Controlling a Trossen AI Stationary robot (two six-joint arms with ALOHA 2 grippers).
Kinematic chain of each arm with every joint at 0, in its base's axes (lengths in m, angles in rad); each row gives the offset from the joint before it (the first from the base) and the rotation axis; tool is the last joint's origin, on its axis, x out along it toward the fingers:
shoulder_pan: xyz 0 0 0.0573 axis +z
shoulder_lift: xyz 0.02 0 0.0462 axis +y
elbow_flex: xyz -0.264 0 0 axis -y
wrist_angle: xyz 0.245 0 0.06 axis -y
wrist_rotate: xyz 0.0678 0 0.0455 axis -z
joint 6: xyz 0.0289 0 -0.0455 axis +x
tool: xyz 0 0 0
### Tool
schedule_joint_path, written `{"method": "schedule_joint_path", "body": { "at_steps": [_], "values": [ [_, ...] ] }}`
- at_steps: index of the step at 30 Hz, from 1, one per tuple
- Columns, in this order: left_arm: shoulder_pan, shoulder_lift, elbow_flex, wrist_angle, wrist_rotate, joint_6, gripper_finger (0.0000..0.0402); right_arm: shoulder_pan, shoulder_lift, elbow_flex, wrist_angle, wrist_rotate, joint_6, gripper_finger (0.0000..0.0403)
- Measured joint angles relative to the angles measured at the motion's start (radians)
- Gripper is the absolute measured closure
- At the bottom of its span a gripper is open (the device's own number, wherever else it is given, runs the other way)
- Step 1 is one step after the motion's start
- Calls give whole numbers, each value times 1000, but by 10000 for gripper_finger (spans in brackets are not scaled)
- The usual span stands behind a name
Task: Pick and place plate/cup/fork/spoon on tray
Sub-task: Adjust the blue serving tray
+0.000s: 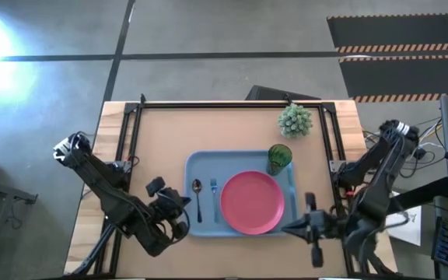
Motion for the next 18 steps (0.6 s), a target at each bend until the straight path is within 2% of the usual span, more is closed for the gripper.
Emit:
{"method": "schedule_joint_path", "body": {
  "at_steps": [4, 8, 12, 15, 18],
  "values": [
    [1, -29, -2, 1, -62, 29, 402, 0, -51, 51, -11, 32, -163, 394],
    [2, -36, -5, 0, -74, 56, 402, 1, -66, 79, -118, 50, -163, 394],
    [2, -40, -8, -25, -63, 60, 402, 2, -67, 81, -351, 50, 60, 394],
    [2, -40, -9, -48, -41, 51, 402, 2, -52, 81, -619, 42, 354, 394],
    [2, -40, -12, -52, -39, 51, 402, 3, -29, 71, -844, -16, 639, 394]
  ]
}}
